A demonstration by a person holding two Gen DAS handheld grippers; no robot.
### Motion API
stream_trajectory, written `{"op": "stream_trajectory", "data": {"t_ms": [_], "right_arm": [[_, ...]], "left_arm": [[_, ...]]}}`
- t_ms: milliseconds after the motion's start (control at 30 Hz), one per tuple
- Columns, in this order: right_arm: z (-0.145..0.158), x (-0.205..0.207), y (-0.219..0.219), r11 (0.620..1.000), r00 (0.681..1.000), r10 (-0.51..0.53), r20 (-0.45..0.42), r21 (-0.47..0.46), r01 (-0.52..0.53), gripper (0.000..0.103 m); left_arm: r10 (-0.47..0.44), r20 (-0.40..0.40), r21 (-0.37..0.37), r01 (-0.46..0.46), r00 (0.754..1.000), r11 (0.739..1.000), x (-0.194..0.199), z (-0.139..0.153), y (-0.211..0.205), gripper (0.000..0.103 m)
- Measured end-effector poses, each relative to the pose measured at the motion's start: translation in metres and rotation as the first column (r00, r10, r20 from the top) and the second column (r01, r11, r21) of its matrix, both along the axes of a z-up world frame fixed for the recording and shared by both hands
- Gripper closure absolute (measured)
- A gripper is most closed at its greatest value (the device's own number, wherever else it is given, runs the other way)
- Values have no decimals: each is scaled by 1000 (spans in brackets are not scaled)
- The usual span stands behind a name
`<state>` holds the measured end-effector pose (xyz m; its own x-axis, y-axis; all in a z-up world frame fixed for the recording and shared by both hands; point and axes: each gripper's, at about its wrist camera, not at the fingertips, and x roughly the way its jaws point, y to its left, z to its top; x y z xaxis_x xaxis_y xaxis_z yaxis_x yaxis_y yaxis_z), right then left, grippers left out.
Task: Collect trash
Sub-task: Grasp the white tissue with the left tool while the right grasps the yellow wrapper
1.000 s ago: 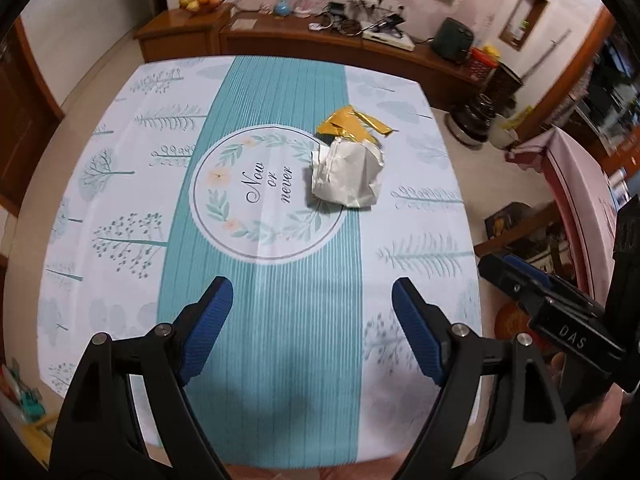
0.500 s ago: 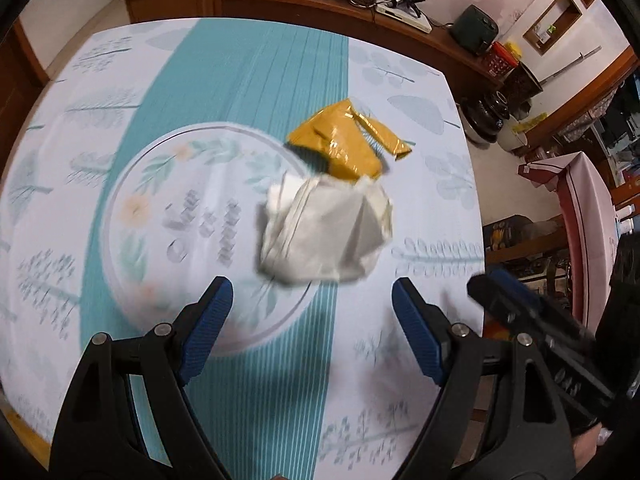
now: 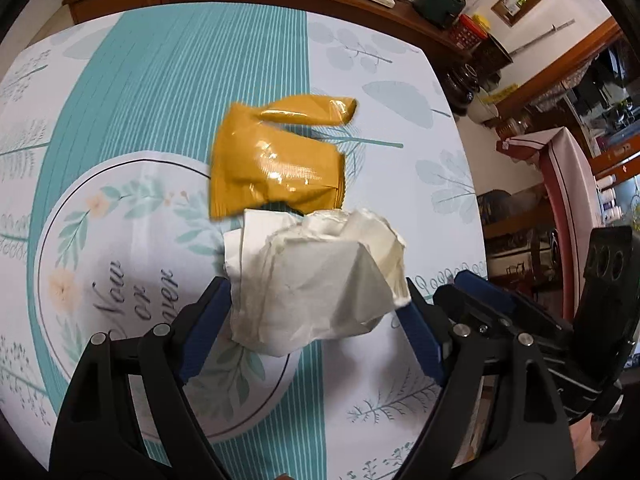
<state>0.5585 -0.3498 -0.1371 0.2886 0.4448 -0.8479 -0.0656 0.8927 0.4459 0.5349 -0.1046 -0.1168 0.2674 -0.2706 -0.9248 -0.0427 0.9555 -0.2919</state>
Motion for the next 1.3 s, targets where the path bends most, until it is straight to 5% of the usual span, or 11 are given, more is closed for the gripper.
{"op": "stream_trajectory", "data": {"t_ms": [167, 467, 533, 767, 833, 1300], "right_arm": [[-4, 9, 11, 1000, 1000, 30, 0, -10, -30, 44], [-5, 8, 23, 998, 998, 66, -2, -21, -66, 44], [-3, 7, 25, 997, 998, 71, -1, -23, -71, 44], [5, 15, 33, 998, 997, 65, 31, -18, -64, 44], [7, 21, 39, 998, 997, 68, 36, -20, -68, 44], [-9, 89, 95, 999, 1000, 6, 20, 33, -7, 36]], "left_arm": [[2, 0, -22, -2, 1000, 1000, 7, -6, 5, 24], [-53, 63, -40, 55, 997, 998, 0, 1, 11, 52], [-60, 75, -33, 63, 995, 998, -4, 6, 13, 71], [-59, 98, 16, 58, 993, 998, -26, 17, 20, 76], [-35, 101, 22, 33, 994, 999, -32, 19, 28, 90], [142, 139, 0, -144, 980, 990, -72, 51, 95, 90]]}}
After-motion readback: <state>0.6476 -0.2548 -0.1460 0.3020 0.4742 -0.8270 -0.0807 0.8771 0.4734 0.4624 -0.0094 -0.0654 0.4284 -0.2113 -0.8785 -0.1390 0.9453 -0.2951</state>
